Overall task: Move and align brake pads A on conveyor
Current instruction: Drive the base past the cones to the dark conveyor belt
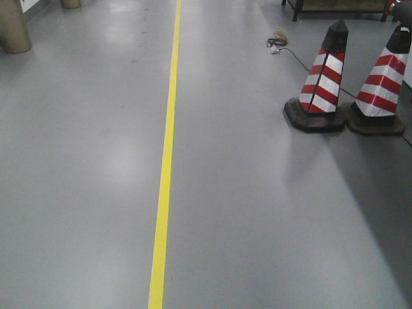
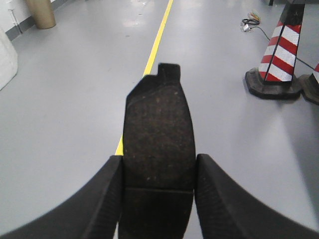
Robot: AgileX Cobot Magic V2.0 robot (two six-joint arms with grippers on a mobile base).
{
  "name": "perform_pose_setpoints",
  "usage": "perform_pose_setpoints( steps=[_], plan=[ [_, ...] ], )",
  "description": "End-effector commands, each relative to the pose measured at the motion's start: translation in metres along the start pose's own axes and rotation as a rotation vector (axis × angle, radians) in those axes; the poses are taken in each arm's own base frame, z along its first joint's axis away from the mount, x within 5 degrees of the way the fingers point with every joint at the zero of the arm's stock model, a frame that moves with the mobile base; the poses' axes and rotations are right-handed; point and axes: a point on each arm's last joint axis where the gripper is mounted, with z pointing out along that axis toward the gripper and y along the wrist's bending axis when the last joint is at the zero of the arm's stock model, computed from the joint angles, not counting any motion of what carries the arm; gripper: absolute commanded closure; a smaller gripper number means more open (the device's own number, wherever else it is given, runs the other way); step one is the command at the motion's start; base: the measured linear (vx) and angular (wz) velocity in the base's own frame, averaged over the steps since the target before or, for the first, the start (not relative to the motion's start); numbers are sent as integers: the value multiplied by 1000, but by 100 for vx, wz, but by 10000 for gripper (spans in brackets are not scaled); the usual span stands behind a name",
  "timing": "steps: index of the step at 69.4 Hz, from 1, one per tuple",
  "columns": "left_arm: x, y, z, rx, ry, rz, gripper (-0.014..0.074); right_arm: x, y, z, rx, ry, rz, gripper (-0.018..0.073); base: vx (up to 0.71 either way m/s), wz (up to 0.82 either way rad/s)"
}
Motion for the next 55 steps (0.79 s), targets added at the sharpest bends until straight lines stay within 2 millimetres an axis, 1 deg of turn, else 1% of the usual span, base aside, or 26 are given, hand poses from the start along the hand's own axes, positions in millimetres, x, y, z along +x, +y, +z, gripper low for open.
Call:
perform_pose_setpoints(
  steps=[1, 55],
  plan=[
    [-15, 0, -5, 2, -110, -11, 603, -17, 0, -4, 0, -122, -14, 566, 73, -8],
    [-15, -1, -5, 2, -109, -11, 603, -17, 0, -4, 0, -122, -14, 566, 69, 0]
  ],
)
